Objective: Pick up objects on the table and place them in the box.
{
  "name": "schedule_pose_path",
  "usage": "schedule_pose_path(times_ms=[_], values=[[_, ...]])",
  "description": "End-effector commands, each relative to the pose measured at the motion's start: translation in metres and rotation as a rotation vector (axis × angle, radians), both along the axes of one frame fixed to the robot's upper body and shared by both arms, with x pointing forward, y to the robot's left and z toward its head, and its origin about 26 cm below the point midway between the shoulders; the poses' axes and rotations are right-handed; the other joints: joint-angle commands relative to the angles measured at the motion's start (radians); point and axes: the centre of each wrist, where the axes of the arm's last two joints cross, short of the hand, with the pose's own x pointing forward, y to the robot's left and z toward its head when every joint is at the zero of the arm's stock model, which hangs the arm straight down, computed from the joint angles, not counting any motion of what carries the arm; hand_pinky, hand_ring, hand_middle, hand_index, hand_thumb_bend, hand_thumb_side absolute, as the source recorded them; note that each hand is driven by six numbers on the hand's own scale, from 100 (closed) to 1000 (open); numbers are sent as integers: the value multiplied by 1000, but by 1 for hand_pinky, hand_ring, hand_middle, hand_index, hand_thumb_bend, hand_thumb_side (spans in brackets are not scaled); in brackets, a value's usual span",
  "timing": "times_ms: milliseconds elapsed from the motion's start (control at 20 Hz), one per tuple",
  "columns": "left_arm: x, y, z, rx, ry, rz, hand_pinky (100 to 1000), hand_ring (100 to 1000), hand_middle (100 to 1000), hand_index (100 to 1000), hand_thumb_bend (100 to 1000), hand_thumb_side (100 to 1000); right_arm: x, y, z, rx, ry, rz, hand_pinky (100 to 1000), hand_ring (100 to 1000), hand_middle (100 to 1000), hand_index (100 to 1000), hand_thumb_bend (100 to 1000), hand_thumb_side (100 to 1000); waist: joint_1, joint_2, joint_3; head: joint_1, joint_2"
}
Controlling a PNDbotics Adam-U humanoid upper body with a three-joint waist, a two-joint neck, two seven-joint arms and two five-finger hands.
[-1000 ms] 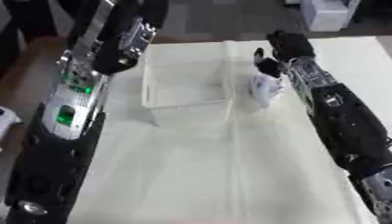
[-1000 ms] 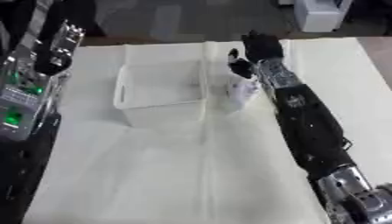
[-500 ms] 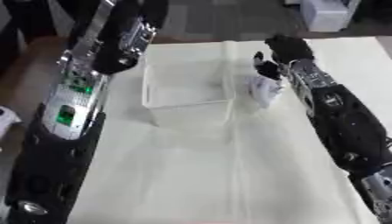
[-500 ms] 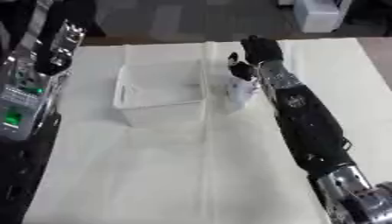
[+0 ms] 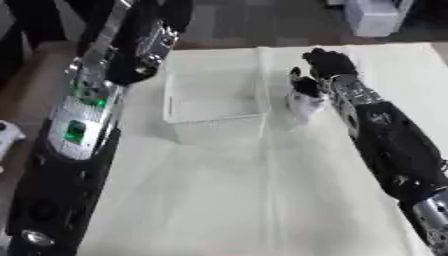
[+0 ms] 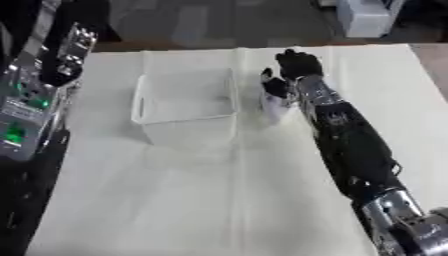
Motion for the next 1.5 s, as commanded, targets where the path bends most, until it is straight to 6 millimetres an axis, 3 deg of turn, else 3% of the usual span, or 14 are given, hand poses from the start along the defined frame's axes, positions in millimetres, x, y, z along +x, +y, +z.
schedule_pose_path(times_ms=[50, 1500], values=[[-2, 0, 5, -1, -13, -3, 797, 754, 853, 929, 100, 800, 4, 4, 13, 17, -26, 18, 772, 790, 890, 968, 100, 1000, -1, -20, 2, -3, -4], [-2, -1, 2, 1, -4, -8, 796, 753, 852, 929, 100, 800, -7, -13, -45, 123, 105, -17, 766, 800, 905, 987, 100, 1000, 1, -18, 7, -4, -4]])
